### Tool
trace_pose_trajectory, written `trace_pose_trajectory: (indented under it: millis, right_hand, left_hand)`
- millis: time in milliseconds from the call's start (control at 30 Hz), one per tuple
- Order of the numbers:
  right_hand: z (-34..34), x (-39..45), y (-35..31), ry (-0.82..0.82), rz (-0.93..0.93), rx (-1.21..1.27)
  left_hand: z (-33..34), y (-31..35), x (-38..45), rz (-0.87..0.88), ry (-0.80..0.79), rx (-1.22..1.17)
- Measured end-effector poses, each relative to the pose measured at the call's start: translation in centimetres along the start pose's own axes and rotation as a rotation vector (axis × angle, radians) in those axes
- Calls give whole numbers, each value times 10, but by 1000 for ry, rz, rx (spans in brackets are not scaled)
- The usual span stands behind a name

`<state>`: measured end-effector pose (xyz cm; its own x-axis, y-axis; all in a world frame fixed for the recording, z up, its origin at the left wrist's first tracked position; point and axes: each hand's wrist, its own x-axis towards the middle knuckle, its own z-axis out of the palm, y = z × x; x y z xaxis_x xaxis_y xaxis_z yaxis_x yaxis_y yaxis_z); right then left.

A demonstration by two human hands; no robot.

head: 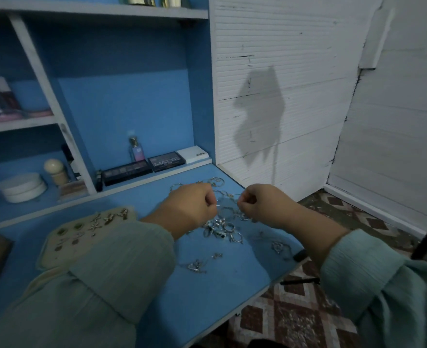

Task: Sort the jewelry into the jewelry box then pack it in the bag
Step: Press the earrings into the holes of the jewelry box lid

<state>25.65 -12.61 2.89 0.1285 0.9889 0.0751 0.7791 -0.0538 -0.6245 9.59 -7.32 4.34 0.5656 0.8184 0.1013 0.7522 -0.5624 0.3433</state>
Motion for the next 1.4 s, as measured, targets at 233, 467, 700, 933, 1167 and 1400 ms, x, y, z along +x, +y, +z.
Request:
trace_pose_trajectory:
  millis: [233,467,700,933,1167,1400]
  right_hand:
    - [23,10,-45,-29,-4,291]
    - [62,27,-87,-57,-50,412]
    - [107,51,-115,-132,-48,395]
    - [136,68,-135,-188,-81,253]
    - [142,82,-146,-188,-52,111]
    - [144,80,-148,-233,-35,162]
  left_hand:
    - [-18,-45,-24,-140,136,-250]
    - [-37,-95,-66,-229,282,-353]
    - [-49,-142,-97,-346,308,-357]
    - [-48,-175,-106,-425,252,-326]
    - [-44,-182,-105,-379,293,-327]
    - [-37,-182,-103,-390,313,-362]
